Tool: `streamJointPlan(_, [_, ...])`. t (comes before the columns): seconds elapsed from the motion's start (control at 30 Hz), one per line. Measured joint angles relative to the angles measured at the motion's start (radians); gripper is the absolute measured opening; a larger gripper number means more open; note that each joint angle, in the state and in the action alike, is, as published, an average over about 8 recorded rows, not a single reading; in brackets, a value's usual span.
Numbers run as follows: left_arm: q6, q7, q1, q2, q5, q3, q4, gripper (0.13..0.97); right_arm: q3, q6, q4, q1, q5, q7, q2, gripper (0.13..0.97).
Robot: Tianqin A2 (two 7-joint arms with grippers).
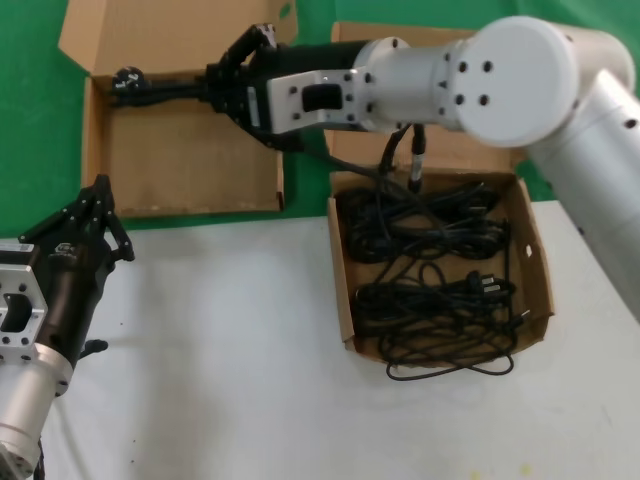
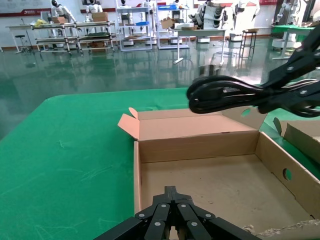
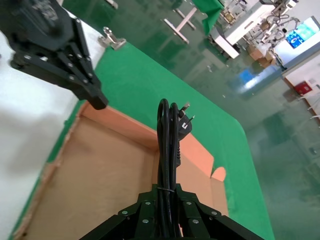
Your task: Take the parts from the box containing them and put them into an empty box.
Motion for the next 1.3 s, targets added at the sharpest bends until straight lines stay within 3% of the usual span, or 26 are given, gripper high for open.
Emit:
streamJointPlan(0.37, [0.000,0.000,0.000,0.000,0.000,0.000,0.000,0.145,-0.003,0.091,-0.133,0.038,0.021,-0.083,-0.070,0.228])
streamJointPlan(0.73, [0.000,0.000,0.000,0.000,0.000,0.000,0.000,0.145,0.015,0.113,-0.139,0.027,0.059,-0.102,-0.058,0.294])
streamJointPlan(0.97, [0.000,0.000,0.000,0.000,0.000,0.000,0.000,0.145,0.073,0.127,0.007,-0.045,0.030,-0.033,0.035,0.385])
streamJointPlan(1.3, [0.000,0.000,0.000,0.000,0.000,0.000,0.000,0.145,0.262,0.093,0.405,-0.290,-0.133,0.187,0.167,0.594])
